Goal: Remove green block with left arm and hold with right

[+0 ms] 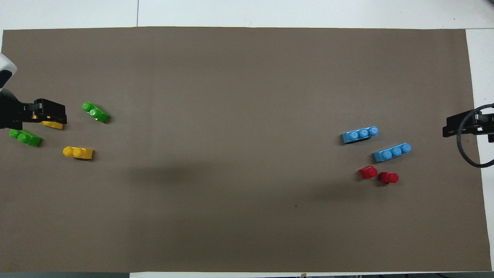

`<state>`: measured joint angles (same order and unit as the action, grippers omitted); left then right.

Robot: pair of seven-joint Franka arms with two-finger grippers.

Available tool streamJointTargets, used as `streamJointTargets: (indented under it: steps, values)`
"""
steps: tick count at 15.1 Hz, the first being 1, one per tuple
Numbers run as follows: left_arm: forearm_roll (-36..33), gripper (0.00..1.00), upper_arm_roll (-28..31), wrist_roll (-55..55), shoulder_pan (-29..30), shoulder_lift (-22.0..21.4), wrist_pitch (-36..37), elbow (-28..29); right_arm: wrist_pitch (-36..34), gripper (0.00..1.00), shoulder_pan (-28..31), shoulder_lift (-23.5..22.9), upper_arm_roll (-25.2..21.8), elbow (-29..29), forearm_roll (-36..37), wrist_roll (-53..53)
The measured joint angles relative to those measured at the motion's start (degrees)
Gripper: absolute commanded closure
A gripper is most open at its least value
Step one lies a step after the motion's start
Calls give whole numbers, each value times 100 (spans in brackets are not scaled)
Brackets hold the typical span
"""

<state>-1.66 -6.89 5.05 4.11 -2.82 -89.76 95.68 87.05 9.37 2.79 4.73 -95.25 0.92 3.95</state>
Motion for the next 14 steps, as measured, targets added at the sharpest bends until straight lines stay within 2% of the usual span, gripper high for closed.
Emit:
streamJointTargets:
  steps: [4, 14]
  values:
    - [300, 0, 29, -104, 4, -35, 199, -96, 0, 0, 0, -44, 0, 32, 2, 0]
    - [319, 0, 28, -403, 4, -36, 198, -100, 0, 0, 2, -49, -4, 43, 2, 0]
